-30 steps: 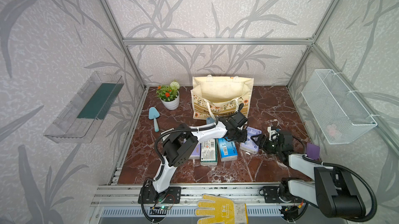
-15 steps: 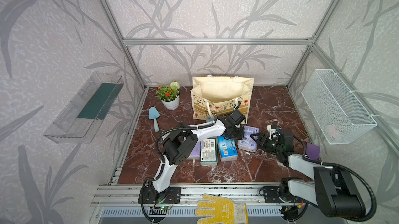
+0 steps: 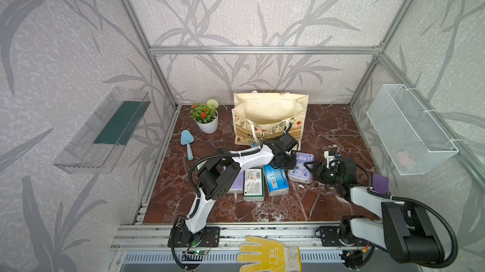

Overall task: Put tissues into the canvas bag
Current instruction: Pick up the pack of facial tissues from the center of the board.

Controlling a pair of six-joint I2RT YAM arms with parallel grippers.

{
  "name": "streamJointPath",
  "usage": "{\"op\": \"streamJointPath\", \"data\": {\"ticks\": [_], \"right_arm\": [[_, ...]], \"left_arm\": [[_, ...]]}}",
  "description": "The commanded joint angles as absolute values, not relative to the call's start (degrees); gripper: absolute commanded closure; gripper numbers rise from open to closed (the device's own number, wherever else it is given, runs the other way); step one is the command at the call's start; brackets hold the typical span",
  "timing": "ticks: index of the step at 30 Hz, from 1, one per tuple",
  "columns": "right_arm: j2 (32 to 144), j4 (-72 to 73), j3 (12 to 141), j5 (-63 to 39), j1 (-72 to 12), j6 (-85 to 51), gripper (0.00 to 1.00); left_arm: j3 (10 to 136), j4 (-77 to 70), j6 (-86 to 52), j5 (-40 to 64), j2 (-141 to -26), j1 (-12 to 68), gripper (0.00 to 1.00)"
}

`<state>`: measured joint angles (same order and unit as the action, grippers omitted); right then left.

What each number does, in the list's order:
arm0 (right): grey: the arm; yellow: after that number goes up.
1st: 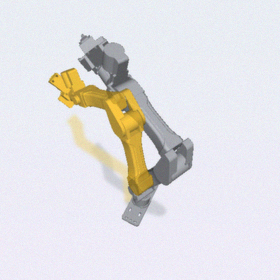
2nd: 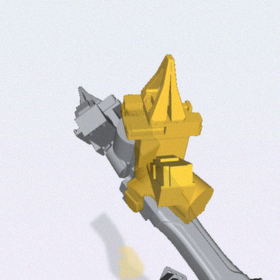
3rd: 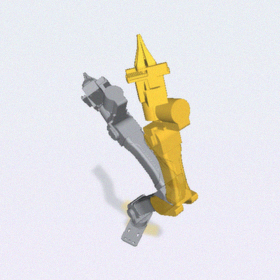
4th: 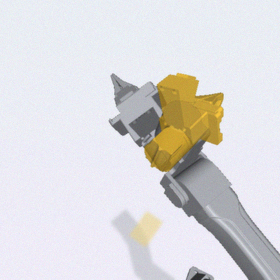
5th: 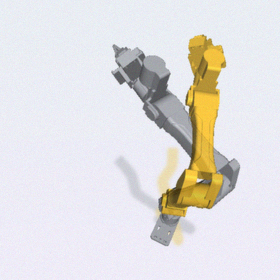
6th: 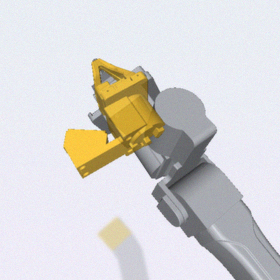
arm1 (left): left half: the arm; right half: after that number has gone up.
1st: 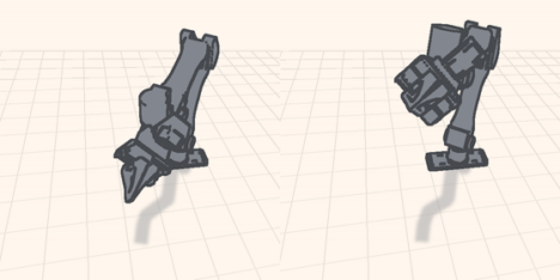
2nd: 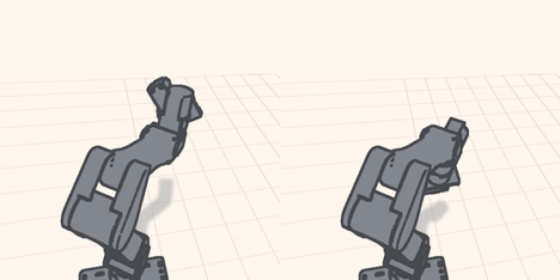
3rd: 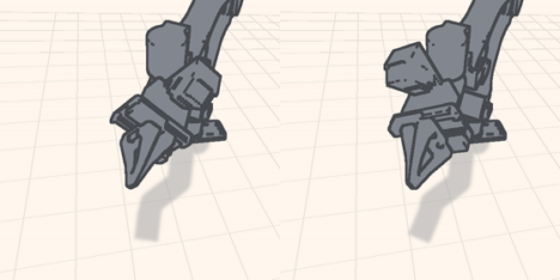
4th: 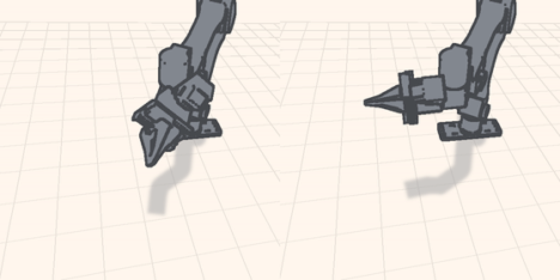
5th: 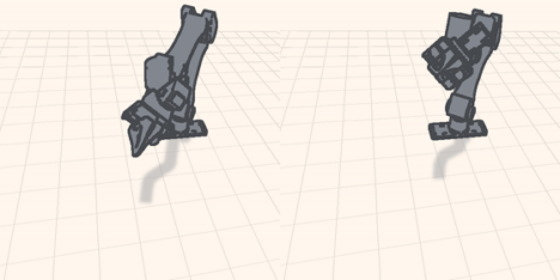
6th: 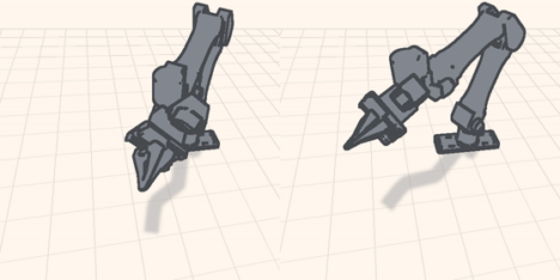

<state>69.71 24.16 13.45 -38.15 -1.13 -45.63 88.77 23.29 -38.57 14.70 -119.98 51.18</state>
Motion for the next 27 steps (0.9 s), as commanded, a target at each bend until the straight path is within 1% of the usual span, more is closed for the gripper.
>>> {"op": "streamJointPath", "data": {"ticks": [1,7,13,16,20,23,27], "right_arm": [[69.1,24.8,15.6,-40.4,-2.0,-45.5,0.4],[69.6,24.2,16.1,-39.9,-2.3,-45.0,0.49],[69.7,23.1,16.8,-39.6,-2.3,-44.4,0.54],[69.7,22.4,17.0,-39.6,-2.3,-44.0,0.55],[68.8,18.5,18.2,-38.8,-2.3,-42.2,0.59],[67.7,15.8,19.3,-37.6,-2.2,-40.5,0.59],[67.2,13.7,20.6,-37.5,-1.6,-39.4,0.6]], "left_arm": [[88.7,23.4,-38.9,14.4,-120.3,51.0,0.65],[88.3,22.8,-38.6,14.2,-119.5,51.0,0.65],[87.3,21.8,-38.5,13.7,-118.2,51.0,0.65],[86.3,20.6,-38.5,13.5,-117.2,51.0,0.62],[84.2,18.6,-38.4,12.3,-115.0,51.0,0.49],[84.1,19.0,-37.5,11.9,-113.9,51.0,0.38],[84.1,18.7,-37.0,11.6,-112.5,51.1,0.27]]}}
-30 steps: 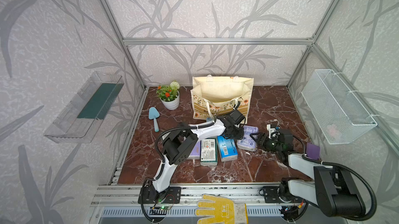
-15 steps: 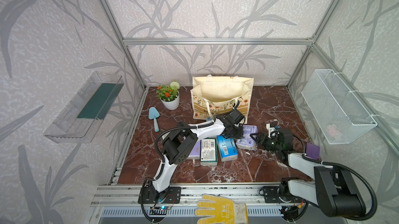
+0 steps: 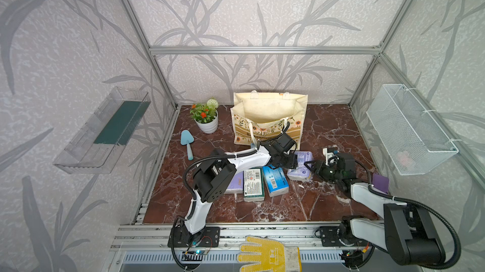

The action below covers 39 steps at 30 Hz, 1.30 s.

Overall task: Put tissues into the canvas bag
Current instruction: Pick up the pack of facial tissues from the center of the board.

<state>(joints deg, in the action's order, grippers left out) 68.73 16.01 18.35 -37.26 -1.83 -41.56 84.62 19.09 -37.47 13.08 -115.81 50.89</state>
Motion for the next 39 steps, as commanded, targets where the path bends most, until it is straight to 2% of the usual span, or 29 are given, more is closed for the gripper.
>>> {"op": "streamJointPath", "data": {"ticks": [1,6,14,24,39], "right_arm": [[67.1,13.2,20.9,-37.4,-1.2,-39.2,0.6],[66.0,12.5,21.2,-38.7,1.3,-39.2,0.6],[63.6,9.0,21.8,-39.6,3.8,-37.9,0.6],[59.9,5.1,21.9,-41.0,8.3,-36.9,0.61],[58.1,3.7,22.1,-41.3,9.1,-35.9,0.61]], "left_arm": [[83.9,18.4,-36.9,11.6,-112.0,51.1,0.25],[83.4,17.6,-36.2,11.2,-110.2,51.2,0.18],[82.0,15.6,-36.7,11.5,-109.4,52.2,0.13],[84.4,16.1,-36.3,12.1,-110.9,53.9,0.13],[87.2,19.0,-30.2,8.3,-109.2,55.2,0.13]]}}
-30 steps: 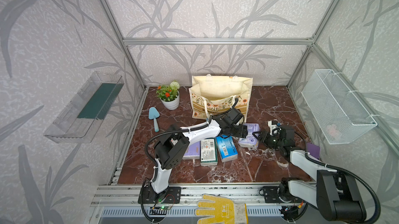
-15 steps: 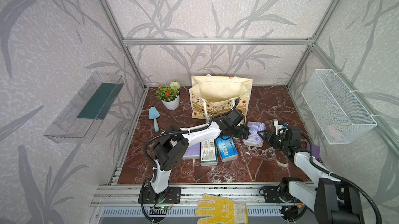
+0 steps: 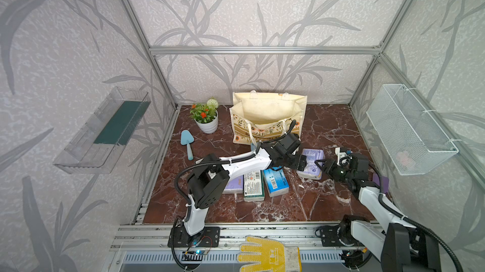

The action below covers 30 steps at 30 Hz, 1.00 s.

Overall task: Put tissues into the canvas bag
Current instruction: Pick up the pack of facial tissues from the center of the board.

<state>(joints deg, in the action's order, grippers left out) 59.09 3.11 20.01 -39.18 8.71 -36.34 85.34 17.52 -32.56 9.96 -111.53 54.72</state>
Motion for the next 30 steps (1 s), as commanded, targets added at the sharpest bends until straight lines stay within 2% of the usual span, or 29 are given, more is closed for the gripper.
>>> {"op": "streamJointPath", "data": {"ticks": [1,10,22,30], "right_arm": [[58.0,3.8,22.1,-41.5,9.3,-36.1,0.61],[56.9,4.4,23.9,-44.7,12.7,-40.1,0.62],[55.3,-1.5,33.9,-47.5,13.4,-44.9,0.63],[55.3,-3.3,40.9,-48.6,13.4,-50.4,0.63]], "left_arm": [[87.2,19.0,-29.8,8.1,-109.0,55.3,0.12],[86.8,20.6,-26.4,5.2,-103.3,56.0,0.09],[89.0,28.5,-23.6,-0.2,-93.6,56.1,0.06],[89.6,33.2,-21.9,-9.8,-87.9,55.6,0.05]]}}
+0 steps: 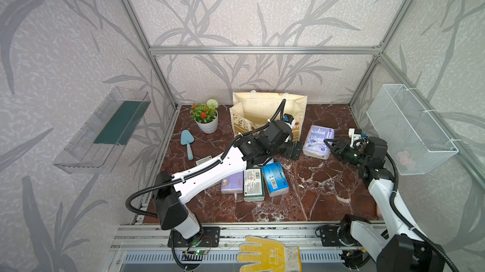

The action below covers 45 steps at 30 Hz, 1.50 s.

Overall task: Put tissues into the canvas bag
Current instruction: Place the pack of facial tissues in the canvas bag.

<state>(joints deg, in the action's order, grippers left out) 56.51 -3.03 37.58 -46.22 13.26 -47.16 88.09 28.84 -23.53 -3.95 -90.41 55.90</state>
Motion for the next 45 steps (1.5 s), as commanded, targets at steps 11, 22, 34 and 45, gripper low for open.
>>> {"op": "streamJointPath", "data": {"ticks": [11,22,34,45], "right_arm": [[56.6,-3.0,49.0,-48.9,12.8,-57.2,0.63],[64.8,-2.4,62.1,-44.0,4.6,-60.2,0.63],[79.0,-1.5,81.2,-37.3,-8.9,-59.3,0.63],[98.5,-5.8,100.4,-35.2,-20.3,-53.6,0.63]], "left_arm": [[91.0,38.0,-20.3,-13.0,-82.0,47.8,0.05],[92.5,43.4,-17.9,-14.5,-79.4,36.0,0.05],[92.6,39.7,-18.1,-5.3,-82.1,24.0,0.05],[101.0,40.6,-12.8,-1.2,-91.4,20.7,0.08]]}}
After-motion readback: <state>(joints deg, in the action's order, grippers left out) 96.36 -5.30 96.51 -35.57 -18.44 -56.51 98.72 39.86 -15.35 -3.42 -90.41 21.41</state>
